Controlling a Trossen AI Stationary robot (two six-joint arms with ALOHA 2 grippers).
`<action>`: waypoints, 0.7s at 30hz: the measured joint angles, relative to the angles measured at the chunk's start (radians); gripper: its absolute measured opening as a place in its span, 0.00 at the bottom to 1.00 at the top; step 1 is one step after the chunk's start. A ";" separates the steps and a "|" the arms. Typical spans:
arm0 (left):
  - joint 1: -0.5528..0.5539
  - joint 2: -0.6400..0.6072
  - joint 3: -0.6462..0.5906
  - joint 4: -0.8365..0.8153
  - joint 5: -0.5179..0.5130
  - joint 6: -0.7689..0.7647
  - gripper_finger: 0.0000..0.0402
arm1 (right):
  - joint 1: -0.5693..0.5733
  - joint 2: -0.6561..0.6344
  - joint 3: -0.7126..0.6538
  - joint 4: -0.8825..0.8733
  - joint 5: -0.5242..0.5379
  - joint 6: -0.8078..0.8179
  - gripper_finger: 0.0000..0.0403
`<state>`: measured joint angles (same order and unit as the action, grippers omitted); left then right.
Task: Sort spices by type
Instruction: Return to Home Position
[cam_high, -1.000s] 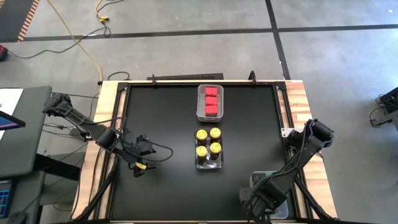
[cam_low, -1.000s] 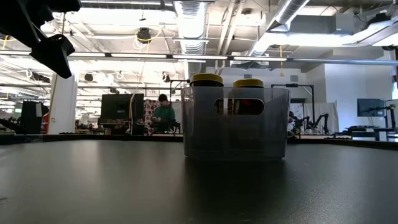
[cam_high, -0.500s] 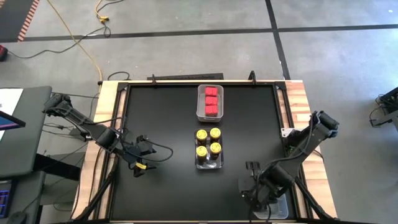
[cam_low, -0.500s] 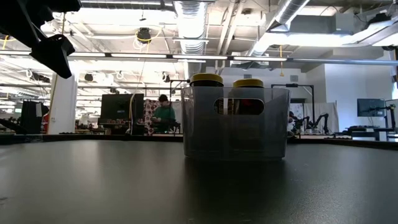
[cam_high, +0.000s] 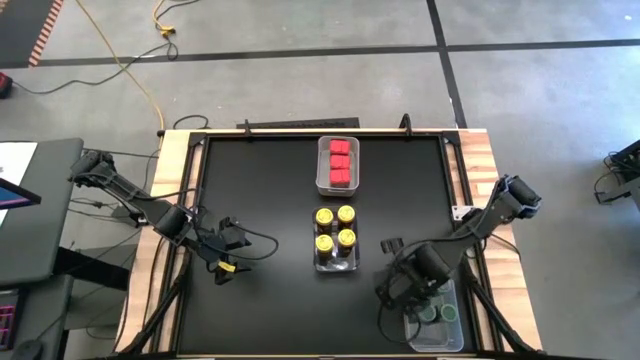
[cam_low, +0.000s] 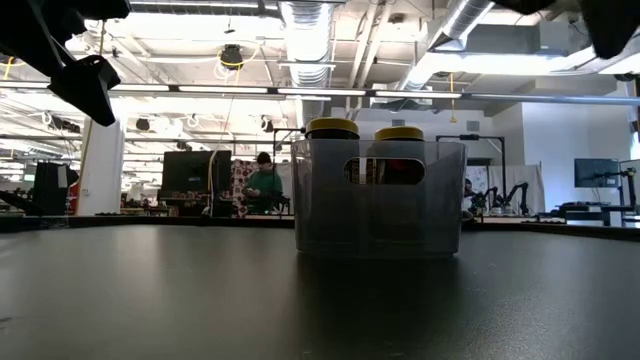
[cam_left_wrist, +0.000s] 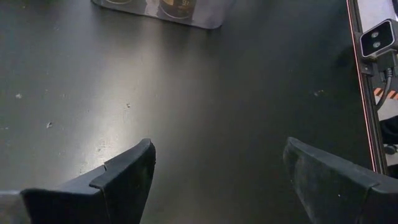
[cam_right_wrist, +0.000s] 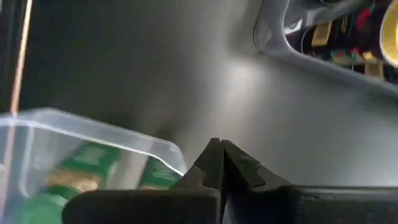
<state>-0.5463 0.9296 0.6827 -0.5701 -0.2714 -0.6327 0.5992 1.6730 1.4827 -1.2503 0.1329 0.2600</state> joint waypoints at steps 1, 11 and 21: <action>0.000 0.000 0.000 0.000 0.000 0.000 0.85 | -0.006 0.000 0.000 -0.003 0.000 -0.046 0.07; 0.000 0.000 0.000 0.000 0.000 0.000 0.85 | -0.067 0.000 0.000 0.022 0.000 -0.256 0.09; 0.000 0.000 0.000 0.000 0.000 0.000 0.85 | -0.163 -0.145 -0.197 0.151 0.001 -0.234 0.09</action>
<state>-0.5461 0.9295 0.6827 -0.5701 -0.2717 -0.6327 0.4364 1.5275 1.2860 -1.0993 0.1337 0.0257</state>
